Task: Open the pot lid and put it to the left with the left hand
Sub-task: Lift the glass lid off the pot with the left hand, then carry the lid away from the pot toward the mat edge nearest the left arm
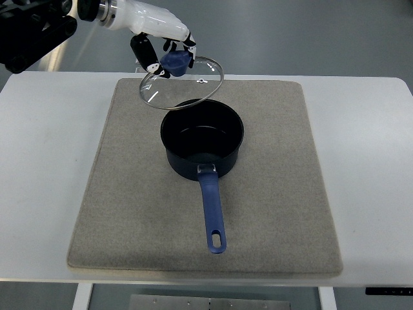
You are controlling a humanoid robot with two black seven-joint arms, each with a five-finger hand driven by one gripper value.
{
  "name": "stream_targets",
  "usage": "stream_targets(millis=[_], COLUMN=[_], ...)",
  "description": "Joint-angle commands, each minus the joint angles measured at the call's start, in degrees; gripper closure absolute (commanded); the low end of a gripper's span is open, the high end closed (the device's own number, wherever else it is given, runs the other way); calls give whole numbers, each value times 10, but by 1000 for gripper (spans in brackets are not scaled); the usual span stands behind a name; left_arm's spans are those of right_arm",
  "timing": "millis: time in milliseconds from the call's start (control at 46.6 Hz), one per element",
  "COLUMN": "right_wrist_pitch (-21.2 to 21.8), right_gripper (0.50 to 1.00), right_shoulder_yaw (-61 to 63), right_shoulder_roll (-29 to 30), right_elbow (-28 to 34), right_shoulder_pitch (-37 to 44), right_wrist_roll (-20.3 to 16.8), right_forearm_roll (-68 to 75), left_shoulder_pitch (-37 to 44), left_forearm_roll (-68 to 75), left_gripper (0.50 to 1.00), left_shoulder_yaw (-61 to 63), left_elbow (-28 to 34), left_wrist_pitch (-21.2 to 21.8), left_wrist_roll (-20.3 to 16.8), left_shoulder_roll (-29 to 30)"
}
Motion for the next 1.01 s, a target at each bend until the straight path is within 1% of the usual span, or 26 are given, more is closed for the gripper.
stream_targets(millis=[0,172,322,429,622,987], right_wrist_pitch=[0,0,0,0,0,0], right_gripper=[585,585,585,585,585,585], right_shoulder_yaw=[0,0,0,0,0,1], right_shoulder_roll=[0,0,0,0,0,0], right_elbow=[0,0,0,0,0,0], right_shoulder_pitch=[0,0,0,0,0,0], right_wrist_roll=[0,0,0,0,0,0], right_forearm_roll=[0,0,0,0,0,0], left_shoulder_pitch=[5,11,14,34,45,83], left_forearm_roll=[-3,-11,-16,-14,-11,-28], left_gripper=[1000,1000,1000,1000,1000,1000], left_shoulder_yaw=[-2,-2,3,4,9,13], left_elbow=[1,12,13,12,11,28], left_wrist_pitch=[0,0,1,1,2,5], left_wrist_roll=[0,0,0,0,0,0], left_shoulder_roll=[17,40,76,90,123,122])
